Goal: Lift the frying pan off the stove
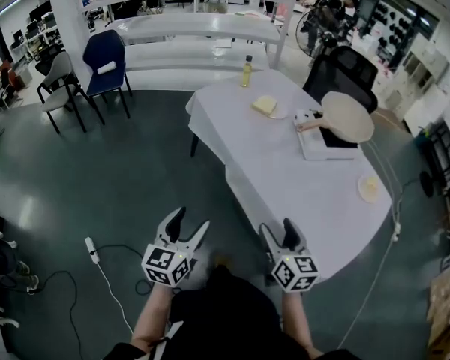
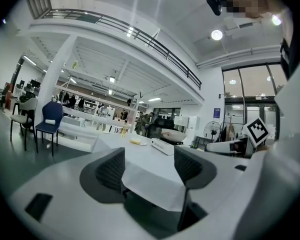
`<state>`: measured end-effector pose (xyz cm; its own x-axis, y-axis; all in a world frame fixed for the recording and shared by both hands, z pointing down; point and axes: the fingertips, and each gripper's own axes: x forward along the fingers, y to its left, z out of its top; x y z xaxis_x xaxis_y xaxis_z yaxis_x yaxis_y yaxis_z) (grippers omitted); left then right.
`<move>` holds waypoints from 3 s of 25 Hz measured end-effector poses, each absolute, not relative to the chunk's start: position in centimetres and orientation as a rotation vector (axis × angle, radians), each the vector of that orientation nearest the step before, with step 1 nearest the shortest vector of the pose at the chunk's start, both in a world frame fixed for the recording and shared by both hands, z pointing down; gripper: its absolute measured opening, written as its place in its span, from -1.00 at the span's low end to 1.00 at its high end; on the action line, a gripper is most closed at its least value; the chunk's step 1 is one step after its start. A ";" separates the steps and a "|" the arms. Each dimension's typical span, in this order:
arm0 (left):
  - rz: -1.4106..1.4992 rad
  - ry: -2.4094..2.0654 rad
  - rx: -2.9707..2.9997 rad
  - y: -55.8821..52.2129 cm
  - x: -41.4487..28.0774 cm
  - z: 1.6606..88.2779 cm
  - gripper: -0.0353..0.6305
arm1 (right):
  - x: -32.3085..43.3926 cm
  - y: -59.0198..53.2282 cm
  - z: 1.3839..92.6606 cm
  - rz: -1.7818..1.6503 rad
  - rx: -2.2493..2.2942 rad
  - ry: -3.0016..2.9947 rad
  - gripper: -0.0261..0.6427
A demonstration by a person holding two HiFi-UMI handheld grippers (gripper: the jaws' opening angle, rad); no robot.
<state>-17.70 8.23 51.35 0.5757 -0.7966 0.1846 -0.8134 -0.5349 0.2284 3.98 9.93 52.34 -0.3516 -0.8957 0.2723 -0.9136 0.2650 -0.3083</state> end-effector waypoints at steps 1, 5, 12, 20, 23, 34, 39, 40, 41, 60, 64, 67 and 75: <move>0.083 -1.324 2.523 7.1 -17.5 51.3 -0.02 | 4.1 8.9 52.5 0.652 1.759 -2.462 -0.01; 0.090 -1.325 2.527 3.0 -16.9 51.3 -0.02 | 4.5 4.8 52.5 0.650 1.737 -2.462 -0.01; 0.089 -1.334 2.533 -3.6 -16.0 51.4 -0.02 | 5.3 -2.1 52.6 0.622 1.702 -2.476 -0.01; 0.086 -1.359 2.539 -8.8 -15.4 51.2 -0.02 | 5.9 -7.5 52.6 0.616 1.690 -2.499 -0.01; 0.080 -1.364 2.541 -10.1 -15.4 51.3 -0.02 | 6.1 -8.8 52.7 0.613 1.695 -2.499 -0.01; 0.081 -1.398 2.475 -8.9 -15.6 53.5 -0.02 | 5.8 -8.6 54.3 0.638 1.652 -2.489 -0.01; 0.084 -1.416 2.453 -8.3 -15.9 53.9 -0.02 | 5.2 -8.1 55.5 0.672 1.613 -2.499 -0.01; 0.085 -1.418 2.452 -8.4 -16.0 53.8 -0.02 | 5.1 -8.1 55.5 0.673 1.608 -2.500 -0.01; 0.086 -1.419 2.452 -8.5 -16.1 53.8 -0.02 | 5.0 -8.2 55.5 0.673 1.608 -2.500 -0.01; 0.104 -1.314 2.523 -23.2 -16.7 52.0 -0.02 | 4.0 -20.6 54.0 0.686 1.714 -2.451 -0.01; 0.101 -1.284 2.556 -28.2 -17.4 50.4 -0.02 | 3.3 -25.0 52.6 0.675 1.761 -2.439 -0.01; 0.100 -1.259 2.573 -31.0 -17.9 50.1 -0.02 | 3.1 -27.6 52.2 0.671 1.810 -2.422 -0.01; 0.098 -1.209 2.596 -37.7 -19.7 50.4 -0.02 | 2.7 -33.2 51.9 0.642 1.902 -2.353 -0.01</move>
<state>-19.75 -37.66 50.37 0.6483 -0.7408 0.1759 -0.7594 -0.6127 0.2189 2.66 -33.24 51.87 -0.2428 -0.9249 0.2925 -0.9452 0.1578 -0.2857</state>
